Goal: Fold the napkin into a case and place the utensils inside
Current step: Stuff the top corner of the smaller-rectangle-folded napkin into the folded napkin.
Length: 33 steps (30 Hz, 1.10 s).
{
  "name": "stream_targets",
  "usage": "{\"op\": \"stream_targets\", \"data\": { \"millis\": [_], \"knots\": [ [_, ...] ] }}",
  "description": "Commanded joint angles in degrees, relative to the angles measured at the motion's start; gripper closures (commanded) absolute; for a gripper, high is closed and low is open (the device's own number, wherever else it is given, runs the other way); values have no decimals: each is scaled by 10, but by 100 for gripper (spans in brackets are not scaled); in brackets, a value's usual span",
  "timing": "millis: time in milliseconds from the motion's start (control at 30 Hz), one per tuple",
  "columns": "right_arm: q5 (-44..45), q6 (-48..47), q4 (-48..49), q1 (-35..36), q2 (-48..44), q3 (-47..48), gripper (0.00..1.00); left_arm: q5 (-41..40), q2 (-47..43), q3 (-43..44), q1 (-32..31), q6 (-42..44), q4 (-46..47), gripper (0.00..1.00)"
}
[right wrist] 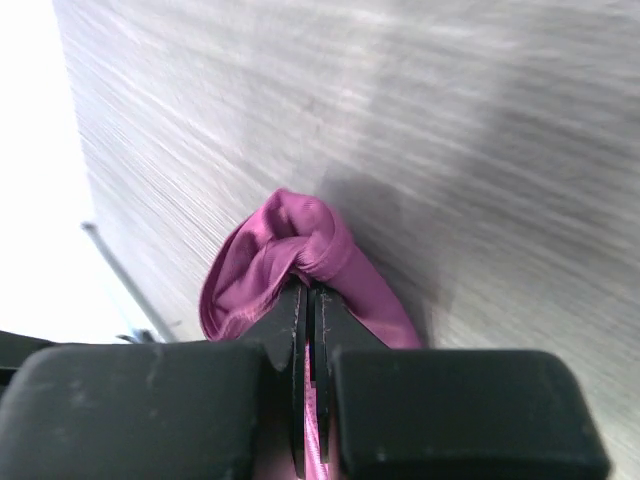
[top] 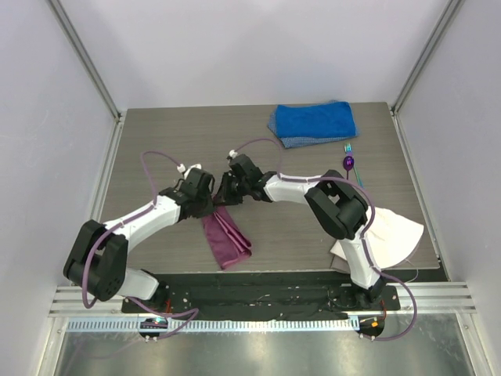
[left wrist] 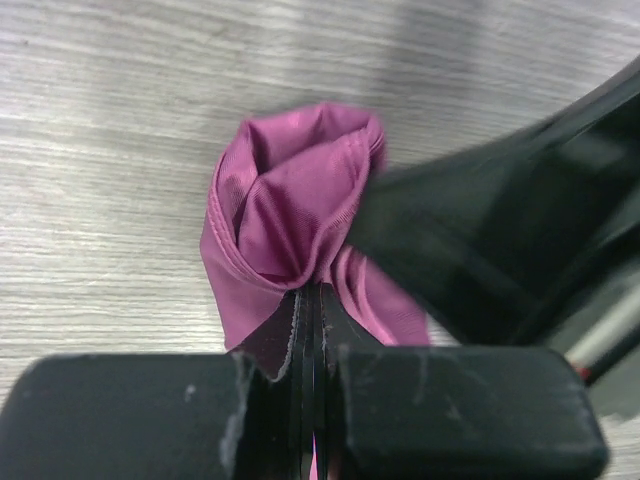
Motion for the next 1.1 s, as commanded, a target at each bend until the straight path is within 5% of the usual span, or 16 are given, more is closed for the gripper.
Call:
{"op": "stream_targets", "data": {
  "millis": [0, 533, 1067],
  "knots": [
    [-24, 132, 170, -11, -4, -34, 99, -1, -14, -13, -1, -5, 5, 100],
    [-62, 104, 177, 7, 19, -53, 97, -45, 8, 11, 29, -13, -26, 99],
    [-97, 35, 131, 18, 10, -36, 75, -51, -23, -3, 44, -26, -36, 90]
  ]
}}
